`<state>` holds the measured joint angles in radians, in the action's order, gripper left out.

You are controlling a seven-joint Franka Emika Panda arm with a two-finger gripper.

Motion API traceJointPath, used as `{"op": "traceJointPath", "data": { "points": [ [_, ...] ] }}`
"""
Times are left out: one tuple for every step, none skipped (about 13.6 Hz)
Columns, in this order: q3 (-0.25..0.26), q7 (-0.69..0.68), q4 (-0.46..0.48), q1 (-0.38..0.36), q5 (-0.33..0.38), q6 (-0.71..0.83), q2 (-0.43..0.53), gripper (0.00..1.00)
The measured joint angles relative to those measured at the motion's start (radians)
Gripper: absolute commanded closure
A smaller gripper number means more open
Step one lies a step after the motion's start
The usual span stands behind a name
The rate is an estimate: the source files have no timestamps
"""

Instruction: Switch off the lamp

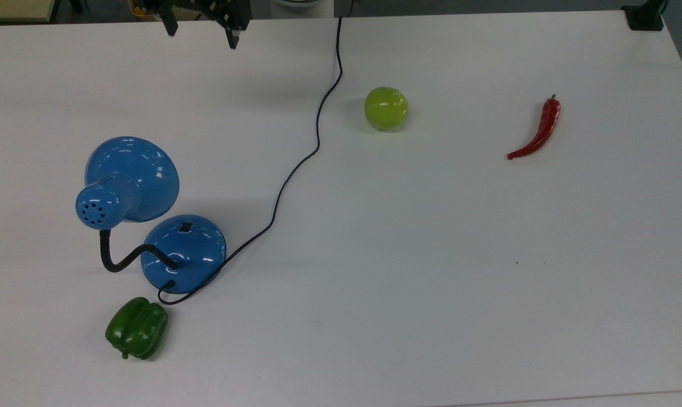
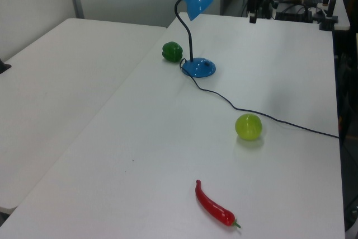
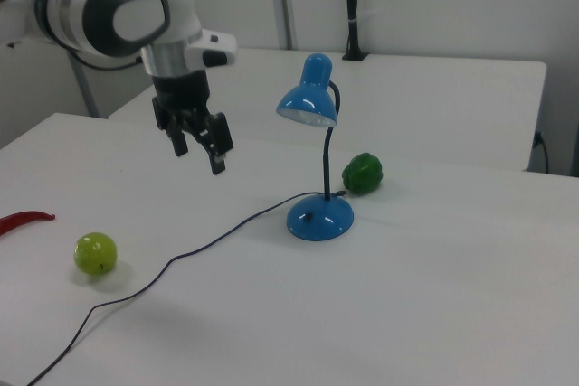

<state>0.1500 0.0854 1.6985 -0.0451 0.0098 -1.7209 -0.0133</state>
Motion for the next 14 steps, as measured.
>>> {"op": "traceJointPath", "data": {
  "points": [
    [-0.012,0.021,-0.021,0.000,0.005,0.014,0.004,0.00],
    [-0.035,0.057,-0.043,-0.001,0.007,0.023,0.006,0.00],
    [-0.064,0.082,-0.062,-0.001,0.008,0.024,0.006,0.00],
    [-0.093,0.093,-0.075,-0.002,0.008,0.024,0.006,0.00],
    [-0.114,0.096,-0.082,-0.002,0.008,0.024,0.006,0.00],
    [-0.140,0.097,-0.086,-0.003,0.008,0.024,0.006,0.00],
    [-0.156,0.091,-0.086,-0.004,0.007,0.024,0.005,0.00],
    [-0.173,0.070,-0.086,-0.006,0.007,0.024,0.004,0.00],
    [-0.177,0.042,-0.086,-0.010,0.006,0.024,0.003,0.00],
    [-0.178,0.016,-0.086,-0.013,0.006,0.022,0.002,0.00],
    [-0.178,-0.016,-0.086,-0.015,0.003,0.018,0.000,0.00],
    [-0.178,-0.072,-0.086,-0.016,-0.007,0.013,-0.002,0.00],
    [-0.178,-0.104,-0.086,-0.017,-0.012,0.011,-0.004,0.00],
    [-0.178,-0.124,-0.086,-0.017,-0.013,0.009,-0.005,0.00]
  ]
}}
